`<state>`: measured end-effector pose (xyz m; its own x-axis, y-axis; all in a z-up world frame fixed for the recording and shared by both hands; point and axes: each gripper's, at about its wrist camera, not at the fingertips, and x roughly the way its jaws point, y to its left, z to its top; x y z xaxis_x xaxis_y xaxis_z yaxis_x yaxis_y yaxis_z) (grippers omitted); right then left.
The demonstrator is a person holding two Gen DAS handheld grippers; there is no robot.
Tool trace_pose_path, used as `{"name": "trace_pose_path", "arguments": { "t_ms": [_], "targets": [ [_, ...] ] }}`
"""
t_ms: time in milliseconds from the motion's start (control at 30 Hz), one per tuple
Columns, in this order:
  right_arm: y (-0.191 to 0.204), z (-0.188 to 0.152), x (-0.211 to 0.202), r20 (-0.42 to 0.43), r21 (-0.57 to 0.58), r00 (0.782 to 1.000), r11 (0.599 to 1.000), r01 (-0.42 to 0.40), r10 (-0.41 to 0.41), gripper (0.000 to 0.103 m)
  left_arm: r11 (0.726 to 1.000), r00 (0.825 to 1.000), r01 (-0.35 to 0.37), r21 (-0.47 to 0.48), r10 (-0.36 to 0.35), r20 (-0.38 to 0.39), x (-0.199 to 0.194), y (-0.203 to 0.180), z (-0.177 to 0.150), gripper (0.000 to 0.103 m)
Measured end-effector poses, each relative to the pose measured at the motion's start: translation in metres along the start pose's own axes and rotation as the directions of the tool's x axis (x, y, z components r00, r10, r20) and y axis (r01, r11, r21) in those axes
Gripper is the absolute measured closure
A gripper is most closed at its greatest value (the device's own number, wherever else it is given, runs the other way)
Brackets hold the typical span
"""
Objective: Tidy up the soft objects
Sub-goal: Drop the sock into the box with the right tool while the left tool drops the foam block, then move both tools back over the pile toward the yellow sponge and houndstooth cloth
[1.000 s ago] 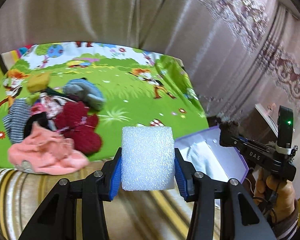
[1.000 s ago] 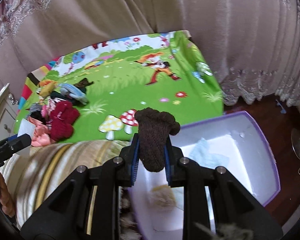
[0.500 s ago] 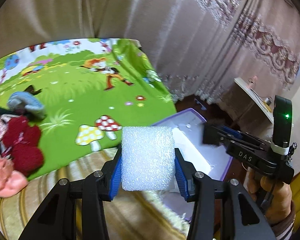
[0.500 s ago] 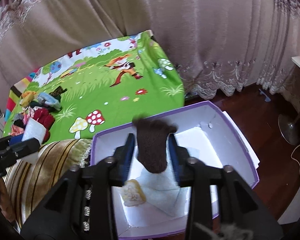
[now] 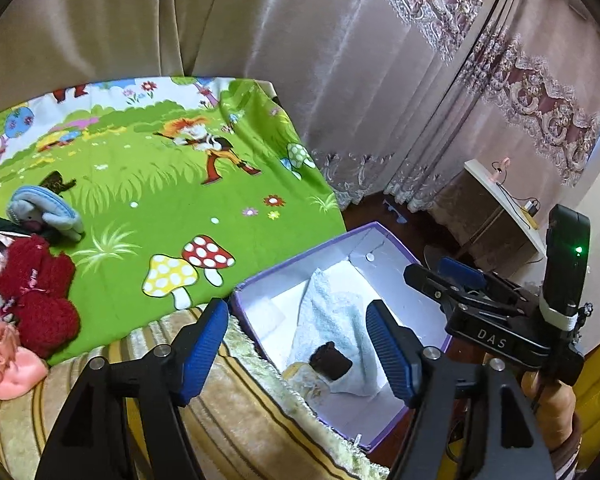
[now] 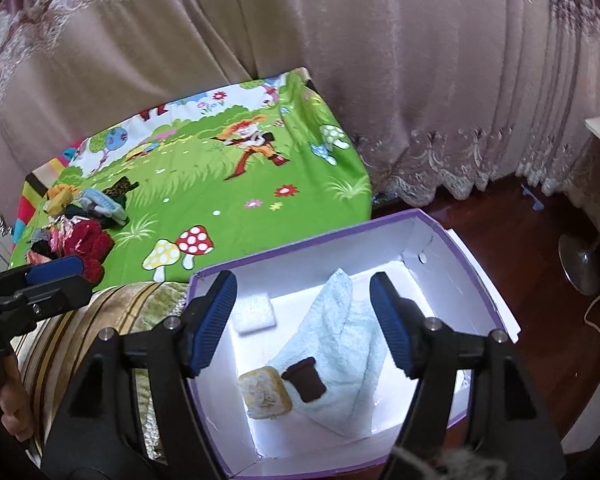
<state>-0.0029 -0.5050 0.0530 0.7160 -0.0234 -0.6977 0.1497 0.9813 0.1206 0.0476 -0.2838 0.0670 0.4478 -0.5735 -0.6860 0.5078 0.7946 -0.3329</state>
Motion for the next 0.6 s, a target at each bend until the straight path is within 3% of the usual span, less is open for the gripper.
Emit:
{"name": "trace_pose_path", "arguments": {
  "t_ms": [133, 233, 333, 600],
  "targets": [
    [0.01, 0.005, -0.008, 0.031, -0.016, 0.999, 0.999, -0.031, 0.032, 0.027, 0.999, 0.997, -0.048, 0.026, 0.046, 0.067, -0.019, -0.002, 0.0, 0.019],
    [0.021, 0.01, -0.017, 0.069, -0.043, 0.997, 0.999, -0.024, 0.027, 0.017, 0.993, 0.988, -0.116, 0.025, 0.113, 0.109, -0.031, 0.0, 0.0, 0.019],
    [0.035, 0.015, -0.025, 0.104, -0.084, 0.995, 0.996, 0.003, 0.006, 0.009, 0.991, 0.981, -0.135, 0.002, 0.133, 0.141, -0.04, 0.009, -0.001, 0.019],
    [0.076, 0.02, -0.032, 0.153, -0.17, 0.988, 0.985, 0.042, -0.016, 0.002, 0.987, 0.967, -0.161, -0.02, 0.162, 0.195, -0.068, 0.046, -0.011, 0.019]
  ]
}}
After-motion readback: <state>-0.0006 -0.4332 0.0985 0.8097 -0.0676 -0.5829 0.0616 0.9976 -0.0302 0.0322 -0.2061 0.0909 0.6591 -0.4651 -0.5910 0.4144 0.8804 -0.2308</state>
